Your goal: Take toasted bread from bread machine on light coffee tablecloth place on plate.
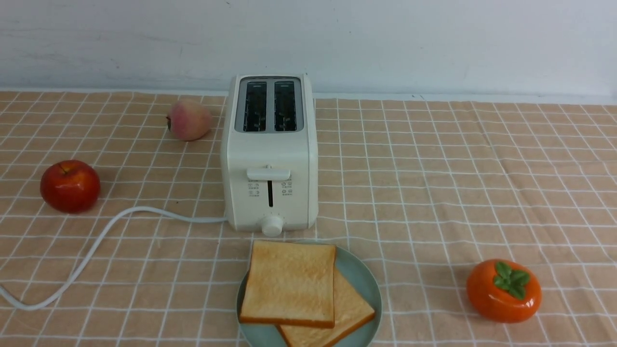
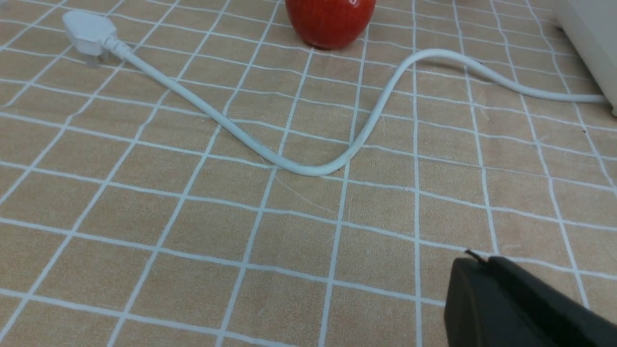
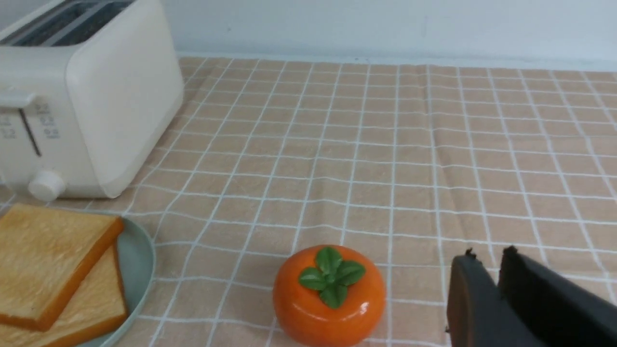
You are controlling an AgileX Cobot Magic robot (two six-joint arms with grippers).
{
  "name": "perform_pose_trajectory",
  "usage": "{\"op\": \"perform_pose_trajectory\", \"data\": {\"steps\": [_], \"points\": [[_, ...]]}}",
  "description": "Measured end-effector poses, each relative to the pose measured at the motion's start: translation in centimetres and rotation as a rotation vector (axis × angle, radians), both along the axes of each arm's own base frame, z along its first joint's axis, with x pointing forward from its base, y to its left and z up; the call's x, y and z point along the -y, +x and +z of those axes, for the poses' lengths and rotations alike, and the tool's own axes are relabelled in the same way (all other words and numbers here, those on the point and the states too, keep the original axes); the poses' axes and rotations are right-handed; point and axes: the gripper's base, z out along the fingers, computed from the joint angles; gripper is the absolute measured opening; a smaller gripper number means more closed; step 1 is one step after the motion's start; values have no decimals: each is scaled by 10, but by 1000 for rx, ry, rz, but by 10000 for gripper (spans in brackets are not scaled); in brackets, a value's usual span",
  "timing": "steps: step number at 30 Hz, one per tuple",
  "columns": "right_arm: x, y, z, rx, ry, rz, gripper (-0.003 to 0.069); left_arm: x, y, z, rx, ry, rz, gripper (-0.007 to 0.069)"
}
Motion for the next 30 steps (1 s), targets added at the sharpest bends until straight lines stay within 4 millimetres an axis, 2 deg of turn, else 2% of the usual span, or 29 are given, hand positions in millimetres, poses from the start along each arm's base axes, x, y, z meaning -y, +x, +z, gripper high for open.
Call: {"op": "perform_pose_trajectory", "data": {"steps": [2,8,10,12,15,30], "points": [[1,-2,-1,12,-9,-20,95,0,0,0,0,0,0,-13],[0,3,-39,-39,11,-82,102,0,0,0,0,0,0,-6],[2,3,-58,-58,18,-112,106,0,0,0,0,0,0,-4],[2,3,-69,-71,14,-121,107,0,0,0,0,0,0,-3],[3,-1,-104,-123,4,-137,109,0,0,0,0,0,0,-1],[5,-4,-103,-80,-38,-147,127,0,0,0,1,-1,0,6]]}}
